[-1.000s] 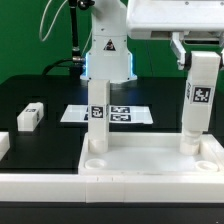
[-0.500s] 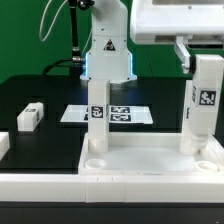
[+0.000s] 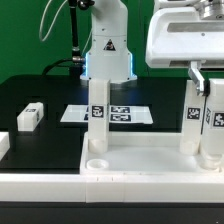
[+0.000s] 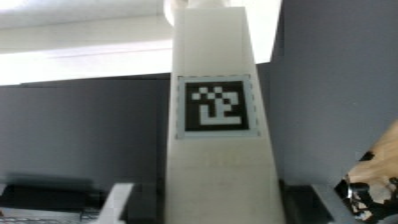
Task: Assemble desk
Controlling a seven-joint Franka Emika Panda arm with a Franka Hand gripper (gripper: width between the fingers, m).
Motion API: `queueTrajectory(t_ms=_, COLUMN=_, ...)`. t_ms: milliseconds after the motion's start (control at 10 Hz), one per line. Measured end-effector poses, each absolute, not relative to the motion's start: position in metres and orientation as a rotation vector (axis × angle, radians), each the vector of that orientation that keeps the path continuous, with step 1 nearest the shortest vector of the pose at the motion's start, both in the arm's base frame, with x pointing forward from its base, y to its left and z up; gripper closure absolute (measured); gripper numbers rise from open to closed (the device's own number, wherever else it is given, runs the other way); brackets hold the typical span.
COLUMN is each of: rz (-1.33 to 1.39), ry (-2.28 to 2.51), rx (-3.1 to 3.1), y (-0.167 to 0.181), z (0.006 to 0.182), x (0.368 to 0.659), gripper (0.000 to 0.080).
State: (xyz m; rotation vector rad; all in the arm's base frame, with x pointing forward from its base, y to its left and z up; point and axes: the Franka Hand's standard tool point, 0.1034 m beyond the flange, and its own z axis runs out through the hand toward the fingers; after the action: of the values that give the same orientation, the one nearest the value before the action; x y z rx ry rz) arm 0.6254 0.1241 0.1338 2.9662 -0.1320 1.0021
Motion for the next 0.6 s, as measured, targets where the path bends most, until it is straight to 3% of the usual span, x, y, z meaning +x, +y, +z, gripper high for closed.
queueTrajectory(t_ms=600, rz=0.967, ry=-0.109, rx=2.966, y=0.1163, z=0.1389, x=0.6271, gripper=0.0511)
